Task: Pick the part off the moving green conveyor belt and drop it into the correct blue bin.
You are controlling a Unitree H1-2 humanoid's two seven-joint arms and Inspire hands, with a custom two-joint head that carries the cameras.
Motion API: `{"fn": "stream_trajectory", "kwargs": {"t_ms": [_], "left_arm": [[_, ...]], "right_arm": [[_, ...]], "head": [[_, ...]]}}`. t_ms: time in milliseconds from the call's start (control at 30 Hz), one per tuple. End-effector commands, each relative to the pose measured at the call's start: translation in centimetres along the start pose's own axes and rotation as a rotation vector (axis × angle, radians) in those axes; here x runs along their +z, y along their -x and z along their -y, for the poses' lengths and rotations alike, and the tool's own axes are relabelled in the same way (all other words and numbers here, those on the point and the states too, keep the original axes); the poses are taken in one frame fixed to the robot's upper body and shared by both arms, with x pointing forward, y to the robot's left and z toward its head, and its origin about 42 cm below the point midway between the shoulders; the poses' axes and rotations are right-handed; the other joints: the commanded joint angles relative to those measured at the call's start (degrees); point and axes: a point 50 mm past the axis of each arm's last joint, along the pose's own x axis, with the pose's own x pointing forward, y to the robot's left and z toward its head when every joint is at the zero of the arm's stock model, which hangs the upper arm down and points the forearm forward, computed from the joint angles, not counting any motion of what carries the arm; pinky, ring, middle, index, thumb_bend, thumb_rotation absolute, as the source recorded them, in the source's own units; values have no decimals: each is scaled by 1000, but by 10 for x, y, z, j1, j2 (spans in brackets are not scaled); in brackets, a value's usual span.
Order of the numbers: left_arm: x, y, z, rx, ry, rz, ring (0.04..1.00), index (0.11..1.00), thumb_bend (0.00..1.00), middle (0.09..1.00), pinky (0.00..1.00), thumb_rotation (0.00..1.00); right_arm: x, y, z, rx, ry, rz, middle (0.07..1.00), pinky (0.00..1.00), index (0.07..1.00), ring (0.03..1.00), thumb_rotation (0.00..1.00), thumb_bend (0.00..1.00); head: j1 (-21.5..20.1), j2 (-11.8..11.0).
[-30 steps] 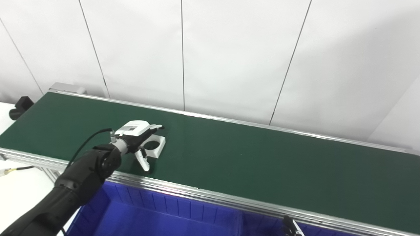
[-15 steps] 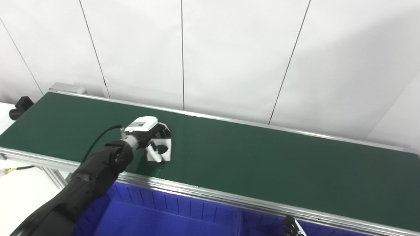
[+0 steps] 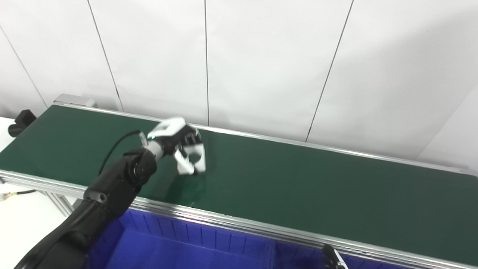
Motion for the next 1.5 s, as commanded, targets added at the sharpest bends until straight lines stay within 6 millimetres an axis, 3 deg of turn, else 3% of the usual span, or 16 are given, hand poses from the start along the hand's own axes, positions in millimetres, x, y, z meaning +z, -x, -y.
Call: {"fn": "stream_trajectory", "kwargs": {"t_ms": [0,67,267,433,500,567,767,1000,1033,1133,1267,1467], "left_arm": [[19,5,-31,160,87,79,398,520,500,480,343,0],[28,17,-33,212,173,139,387,526,499,467,327,0],[43,49,-19,250,328,311,450,491,501,485,409,0],[53,78,6,235,503,356,440,493,500,489,396,0],[58,89,18,220,543,370,407,506,499,481,340,0],[62,100,31,203,562,386,423,505,499,479,360,0],[75,135,76,92,556,410,424,505,498,483,338,0],[59,158,126,-42,542,371,378,519,495,489,298,0],[58,160,131,-57,541,362,404,513,497,496,361,0],[55,172,151,-113,490,323,409,518,497,490,379,0],[56,181,170,-194,464,265,362,533,492,469,305,0],[58,184,186,-299,399,172,437,511,498,500,502,0]], "right_arm": [[14,-6,1,-21,-5,80,943,912,958,919,403,900],[15,-7,-1,-18,-8,89,941,913,959,916,393,895],[19,-9,-5,-23,4,83,934,907,957,916,425,920],[25,-11,-9,-22,19,73,936,903,960,922,455,932],[27,-13,-10,-23,17,78,932,900,958,914,458,934],[29,-14,-12,-24,13,79,932,904,957,915,451,931],[33,-17,-18,-25,8,79,936,910,955,917,448,938],[35,-17,-19,-27,7,71,943,914,956,919,438,931],[35,-16,-19,-29,6,70,940,914,952,919,438,938],[35,-15,-18,-28,6,67,943,897,955,922,440,935],[35,-14,-16,-28,4,64,940,889,956,920,435,932],[34,-13,-14,-33,13,63,931,899,951,914,443,934]], "head": [[-15,5],[-30,9],[-73,34],[-104,57],[-118,60],[-130,64],[-151,74],[-157,78],[-157,78],[-151,80],[-145,80],[-139,76]]}}
